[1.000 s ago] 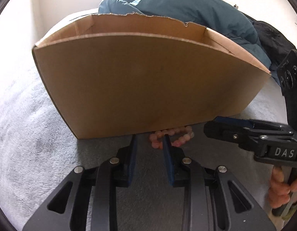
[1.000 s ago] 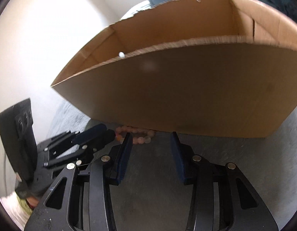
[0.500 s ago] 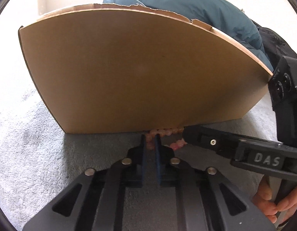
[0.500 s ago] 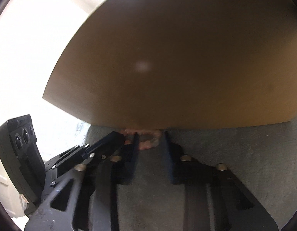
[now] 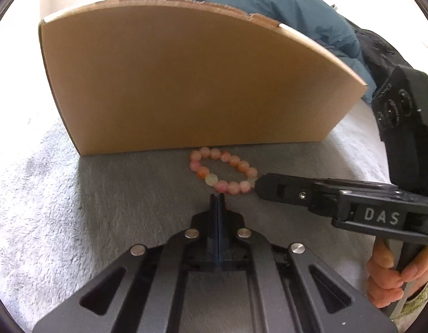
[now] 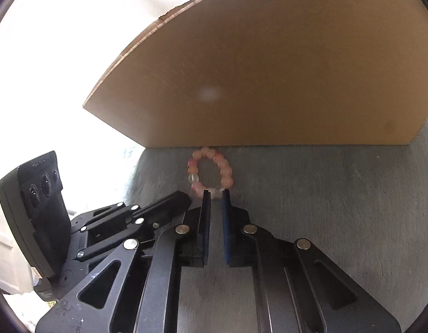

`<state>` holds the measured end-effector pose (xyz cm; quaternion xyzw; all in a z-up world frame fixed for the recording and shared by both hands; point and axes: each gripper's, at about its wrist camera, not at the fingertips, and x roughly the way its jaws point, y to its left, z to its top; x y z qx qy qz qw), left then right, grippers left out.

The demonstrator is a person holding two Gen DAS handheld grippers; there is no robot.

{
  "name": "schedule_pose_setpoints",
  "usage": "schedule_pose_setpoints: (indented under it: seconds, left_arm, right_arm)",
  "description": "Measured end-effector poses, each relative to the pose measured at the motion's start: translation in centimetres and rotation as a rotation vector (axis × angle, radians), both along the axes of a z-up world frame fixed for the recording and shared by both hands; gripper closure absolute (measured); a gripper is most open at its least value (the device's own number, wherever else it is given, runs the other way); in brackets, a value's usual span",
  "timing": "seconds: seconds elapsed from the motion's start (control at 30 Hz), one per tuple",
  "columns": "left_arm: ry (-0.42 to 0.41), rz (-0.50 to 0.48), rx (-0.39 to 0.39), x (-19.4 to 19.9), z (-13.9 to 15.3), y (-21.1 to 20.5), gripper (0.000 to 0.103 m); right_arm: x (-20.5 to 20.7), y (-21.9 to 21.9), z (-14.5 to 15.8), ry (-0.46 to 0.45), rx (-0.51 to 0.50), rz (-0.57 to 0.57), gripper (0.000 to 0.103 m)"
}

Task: Organize jewelry
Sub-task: 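Position the left gripper on the bracelet while the right reaches its other side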

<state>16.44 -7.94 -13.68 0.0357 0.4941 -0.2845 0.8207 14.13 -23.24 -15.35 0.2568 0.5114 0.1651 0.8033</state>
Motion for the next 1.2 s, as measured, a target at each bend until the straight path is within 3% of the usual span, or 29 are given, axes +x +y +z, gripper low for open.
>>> schedule_pose_setpoints:
  seconds: [0.1,0.2,0.33,0.6,0.77,0.87,1.2]
  left_arm:
    - [-0.040,-0.008,-0.018,-0.4,0.9,0.1,0.103]
    - [-0.055,0.004,-0.026,0.1,1.3,0.3,0.103]
    - [-0.028,0.025,-0.031,1.9,0.8,0.4,0.097]
    - [0.032,0.050,-0.032,3.8,-0.8,0.2,0.096]
    - [0.041,0.044,-0.020,3.5,-1.4,-0.3,0.096]
    - [0.042,0.026,-0.011,3.3,-1.2,-1.1,0.096]
    - [0.094,-0.040,-0.014,-2.0,0.2,-0.2,0.096]
  right_arm:
    - [0.0,-0.7,0.6,-0.018,-0.004,-0.029,0.092]
    - [0.4,-0.9,1.0,-0.041,-0.024,-0.041,0.075]
    - [1.4,-0.7,0.8,-0.047,-0.035,-0.022,0.074]
    - [2.5,0.6,-1.0,-0.021,-0.048,0.053,0.076]
    - [2.6,0.7,-1.6,0.006,-0.016,0.064,0.094]
    - [2.1,0.9,-1.5,0.010,-0.002,0.073,0.095]
    - [-3.1,1.7,-0.1,0.032,-0.047,0.129,0.095]
